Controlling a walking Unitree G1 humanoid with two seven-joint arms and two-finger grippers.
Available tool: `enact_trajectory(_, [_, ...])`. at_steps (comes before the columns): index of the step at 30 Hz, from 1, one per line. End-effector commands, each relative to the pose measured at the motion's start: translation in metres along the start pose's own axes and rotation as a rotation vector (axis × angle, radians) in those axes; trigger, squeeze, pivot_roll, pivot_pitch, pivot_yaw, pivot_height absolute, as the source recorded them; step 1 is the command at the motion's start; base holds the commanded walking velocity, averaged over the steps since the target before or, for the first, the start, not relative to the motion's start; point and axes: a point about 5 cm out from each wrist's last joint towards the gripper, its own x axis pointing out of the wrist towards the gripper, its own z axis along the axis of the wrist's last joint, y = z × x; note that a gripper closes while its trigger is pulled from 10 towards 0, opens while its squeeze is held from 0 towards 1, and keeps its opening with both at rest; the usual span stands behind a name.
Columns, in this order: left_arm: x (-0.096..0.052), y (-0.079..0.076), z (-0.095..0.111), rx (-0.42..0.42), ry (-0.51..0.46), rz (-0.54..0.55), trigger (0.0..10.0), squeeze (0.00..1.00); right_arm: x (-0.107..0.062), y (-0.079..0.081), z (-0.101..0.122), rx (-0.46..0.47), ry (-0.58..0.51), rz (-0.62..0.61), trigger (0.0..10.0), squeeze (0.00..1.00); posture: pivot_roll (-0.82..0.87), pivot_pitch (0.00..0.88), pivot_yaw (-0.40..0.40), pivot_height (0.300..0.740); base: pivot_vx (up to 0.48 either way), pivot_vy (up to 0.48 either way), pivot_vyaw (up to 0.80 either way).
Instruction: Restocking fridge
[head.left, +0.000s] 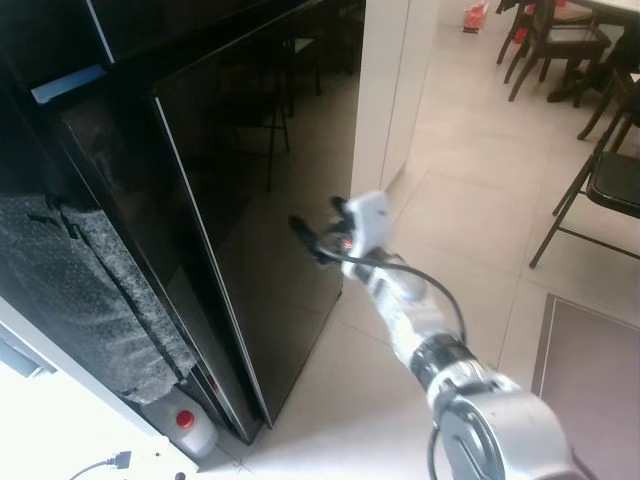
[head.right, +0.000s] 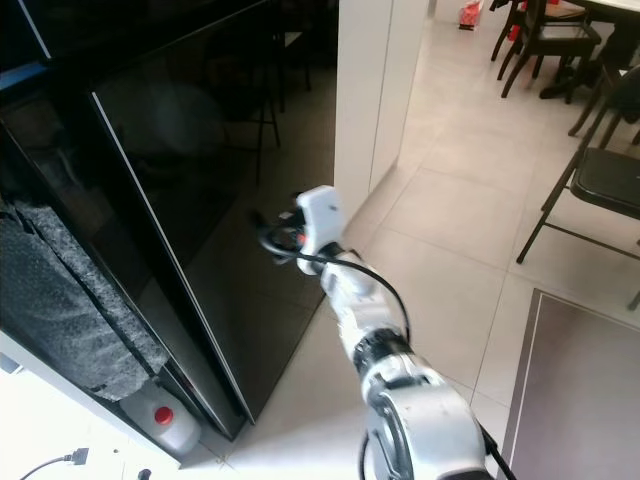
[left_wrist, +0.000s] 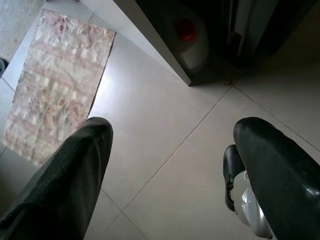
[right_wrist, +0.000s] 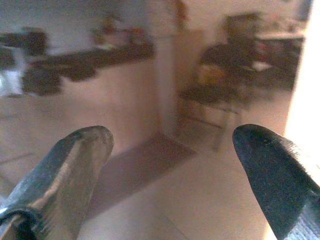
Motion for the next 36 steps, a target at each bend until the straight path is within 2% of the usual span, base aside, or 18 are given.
enact_trajectory(1, [-0.001, 0.008, -0.006, 0.001, 0.020, 0.014, 10.0, 0.00, -0.009, -0.019, 0.006, 0.013, -0.043, -0.091, 10.0, 0.00, 0.04, 0.000, 0.032, 0.740, 0.000, 0.000, 0.00])
enact_trajectory(3, [-0.001, 0.009, -0.007, 0.003, 0.023, 0.015, 10.0, 0.00, -0.026, -0.040, -0.008, 0.052, 0.007, -0.181, 10.0, 0.00, 0.03, 0.000, 0.033, 0.740, 0.000, 0.000, 0.00])
enact_trajectory(5, [-0.001, 0.010, -0.008, 0.004, 0.026, 0.016, 10.0, 0.00, -0.051, -0.062, -0.028, 0.050, 0.103, -0.303, 10.0, 0.00, 0.03, 0.000, 0.034, 0.740, 0.000, 0.000, 0.00])
enact_trajectory(6, [-0.001, 0.010, -0.008, 0.003, 0.028, 0.016, 10.0, 0.00, -0.068, -0.071, -0.044, 0.060, 0.181, -0.355, 10.0, 0.00, 0.03, 0.000, 0.031, 0.740, 0.000, 0.000, 0.00])
enact_trajectory(7, [-0.001, 0.009, -0.009, 0.000, 0.030, 0.016, 10.0, 0.00, -0.092, -0.078, -0.065, 0.076, 0.292, -0.420, 10.0, 0.00, 0.02, 0.000, 0.026, 0.740, 0.000, 0.000, 0.00])
enact_trajectory(8, [-0.001, 0.009, -0.009, 0.000, 0.030, 0.016, 10.0, 0.00, -0.092, -0.078, -0.065, 0.076, 0.292, -0.420, 10.0, 0.00, 0.02, 0.000, 0.026, 0.740, 0.000, 0.000, 0.00])
enact_trajectory(9, [-0.001, 0.009, -0.009, -0.001, 0.030, 0.015, 10.0, 0.00, -0.102, -0.080, -0.075, 0.082, 0.343, -0.448, 10.0, 0.00, 0.02, 0.000, 0.026, 0.740, 0.000, 0.000, 0.00])
enact_trajectory(11, [-0.001, 0.007, -0.009, -0.004, 0.034, 0.012, 10.0, 0.00, -0.145, -0.080, -0.111, 0.107, 0.544, -0.571, 10.0, 0.00, 0.02, 0.000, 0.020, 0.740, 0.000, 0.000, 0.00])
enact_trajectory(12, [-0.001, 0.007, -0.009, -0.004, 0.034, 0.012, 10.0, 0.00, -0.145, -0.080, -0.111, 0.107, 0.544, -0.571, 10.0, 0.00, 0.02, 0.000, 0.020, 0.740, 0.000, 0.000, 0.00])
enact_trajectory(13, [-0.002, 0.005, -0.010, -0.005, 0.036, 0.008, 10.0, 0.00, -0.184, -0.074, -0.139, 0.121, 0.712, -0.658, 10.0, 0.00, 0.03, 0.000, 0.019, 0.740, 0.000, 0.000, 0.00])
enact_trajectory(17, [-0.001, 0.006, -0.009, -0.003, 0.039, 0.002, 10.0, 0.00, -0.246, -0.055, -0.173, 0.219, 0.908, -0.808, 10.0, 0.00, 0.02, 0.000, 0.030, 0.740, 0.000, 0.000, 0.00])
enact_trajectory(20, [-0.001, 0.007, -0.008, 0.004, 0.040, -0.001, 10.0, 0.00, -0.275, -0.040, -0.187, 0.270, 1.009, -0.868, 10.0, 0.00, 0.02, 0.000, 0.039, 0.740, 0.000, 0.000, 0.00])
enact_trajectory(22, [0.000, 0.009, -0.007, 0.007, 0.038, 0.001, 10.0, 0.00, -0.285, -0.030, -0.194, 0.293, 1.046, -0.866, 10.0, 0.00, 0.02, 0.000, 0.044, 0.740, 0.000, 0.000, 0.00])
enact_trajectory(28, [0.002, 0.014, -0.003, 0.023, 0.033, 0.003, 10.0, 0.00, -0.286, -0.020, -0.198, 0.322, 1.048, -0.872, 10.0, 0.00, 0.01, 0.000, 0.058, 0.740, 0.000, 0.000, 0.00])
enact_trajectory(33, [0.002, 0.014, -0.003, 0.024, 0.034, 0.002, 10.0, 0.00, -0.276, -0.018, -0.198, 0.290, 1.048, -0.797, 10.0, 0.00, 0.02, 0.003, 0.054, 0.740, 0.000, 0.000, 0.00])
enact_trajectory(36, [0.000, 0.011, -0.007, 0.023, 0.046, -0.002, 10.0, 0.00, -0.267, -0.019, -0.196, 0.234, 1.049, -0.743, 10.0, 0.00, 0.02, 0.003, 0.054, 0.740, 0.000, 0.000, 0.79])
